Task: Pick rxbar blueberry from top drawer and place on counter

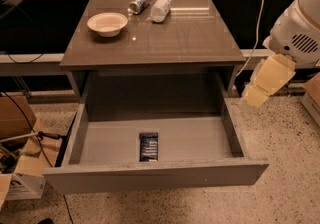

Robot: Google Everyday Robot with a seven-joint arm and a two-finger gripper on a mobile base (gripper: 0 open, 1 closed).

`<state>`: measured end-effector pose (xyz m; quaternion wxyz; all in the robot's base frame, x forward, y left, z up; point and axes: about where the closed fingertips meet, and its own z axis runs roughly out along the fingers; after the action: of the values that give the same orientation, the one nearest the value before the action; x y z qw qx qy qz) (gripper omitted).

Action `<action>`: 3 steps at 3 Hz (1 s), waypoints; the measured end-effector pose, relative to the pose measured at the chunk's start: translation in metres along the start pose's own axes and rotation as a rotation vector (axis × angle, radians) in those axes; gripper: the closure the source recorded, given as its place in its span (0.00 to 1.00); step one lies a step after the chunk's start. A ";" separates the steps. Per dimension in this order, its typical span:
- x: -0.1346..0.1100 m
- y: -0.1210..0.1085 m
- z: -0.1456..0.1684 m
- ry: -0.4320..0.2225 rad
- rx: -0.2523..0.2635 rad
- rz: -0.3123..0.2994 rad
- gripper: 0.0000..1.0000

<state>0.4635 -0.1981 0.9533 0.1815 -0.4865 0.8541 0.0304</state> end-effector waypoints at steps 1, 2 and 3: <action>0.003 -0.002 0.008 0.035 -0.011 0.049 0.00; -0.011 0.003 0.027 0.017 -0.057 0.107 0.00; -0.039 0.012 0.051 -0.027 -0.123 0.144 0.00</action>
Offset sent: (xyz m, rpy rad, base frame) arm 0.0192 0.0416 -0.0347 0.1221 0.1338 -0.1292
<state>0.4855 -0.1479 0.9171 0.1600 -0.4338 0.8808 0.1021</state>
